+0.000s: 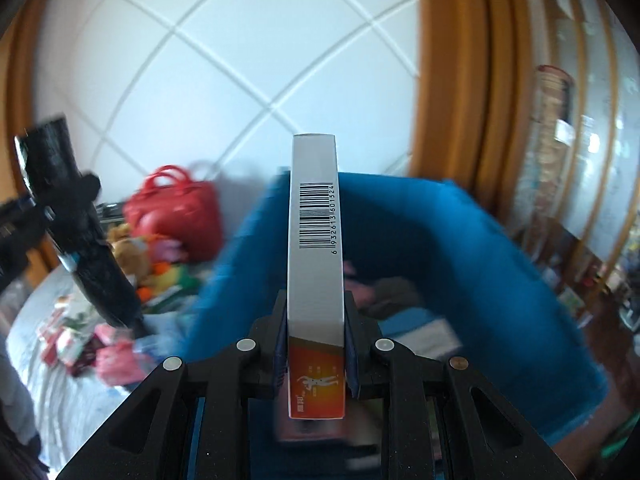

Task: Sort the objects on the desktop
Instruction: 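Carry black bag and white box over the blue bin with both grippers, then open both grippers to drop the bag and box into the bin, then return both grippers to the pile and reach toward the boxes, then grasp red box with left gripper while right gripper grasps Kotex pad pack, then carry red box and Kotex pack over the blue bin, then open both grippers to drop red box and Kotex pack into bin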

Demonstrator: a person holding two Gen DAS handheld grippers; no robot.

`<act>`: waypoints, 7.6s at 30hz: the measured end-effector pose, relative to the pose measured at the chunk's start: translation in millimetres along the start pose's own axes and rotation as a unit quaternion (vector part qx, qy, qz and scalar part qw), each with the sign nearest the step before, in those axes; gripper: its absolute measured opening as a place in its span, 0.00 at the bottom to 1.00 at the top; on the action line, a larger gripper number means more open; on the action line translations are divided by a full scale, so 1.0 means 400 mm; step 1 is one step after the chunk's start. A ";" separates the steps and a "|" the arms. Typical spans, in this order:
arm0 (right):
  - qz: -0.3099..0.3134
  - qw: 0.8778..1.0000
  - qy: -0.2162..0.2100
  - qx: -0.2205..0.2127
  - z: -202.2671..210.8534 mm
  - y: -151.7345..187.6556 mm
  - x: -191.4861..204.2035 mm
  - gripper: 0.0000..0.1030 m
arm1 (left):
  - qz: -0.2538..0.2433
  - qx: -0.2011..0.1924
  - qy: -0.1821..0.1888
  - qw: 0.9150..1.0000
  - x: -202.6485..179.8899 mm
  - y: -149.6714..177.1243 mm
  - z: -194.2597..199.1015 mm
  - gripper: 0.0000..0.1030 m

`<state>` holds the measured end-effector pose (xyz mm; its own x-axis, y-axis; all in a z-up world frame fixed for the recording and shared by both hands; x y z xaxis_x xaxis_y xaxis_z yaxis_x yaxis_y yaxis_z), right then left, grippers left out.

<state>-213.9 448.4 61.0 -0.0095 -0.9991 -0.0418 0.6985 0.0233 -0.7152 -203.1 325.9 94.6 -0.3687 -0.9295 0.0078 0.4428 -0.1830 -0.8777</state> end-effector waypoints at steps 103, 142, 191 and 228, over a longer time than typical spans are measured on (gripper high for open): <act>0.127 0.962 -0.128 0.203 -0.380 0.407 0.960 1.00 | 0.244 0.301 -0.247 0.888 1.312 1.012 0.152 0.94; 0.322 0.894 -0.209 0.230 -0.588 0.474 1.542 0.74 | 0.243 0.361 -0.119 0.893 1.348 1.115 -0.108 0.26; 0.116 0.981 -0.117 -0.106 0.124 0.135 0.639 0.68 | 0.067 0.098 -0.078 0.990 0.553 0.420 0.160 0.23; 0.001 0.991 0.031 0.134 -0.233 -0.027 -0.346 0.68 | -0.023 0.280 0.043 0.959 -0.239 0.049 -0.491 0.23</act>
<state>-286.6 589.6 9.4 -0.0462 -0.9947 -0.0922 0.8632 0.0067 -0.5048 -319.5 473.9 -17.4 -0.4546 -0.8904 -0.0203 0.7847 -0.3896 -0.4822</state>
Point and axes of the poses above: each gripper's, at about its wrist camera, not at the fingertips, and z roughly against the way its jaws point, x to its left, y to its underside, the point moved 8 cm from there along -z, roughly the way its jaws point, and after that the axes turned 12 degrees about x, right-handed, at the moved point
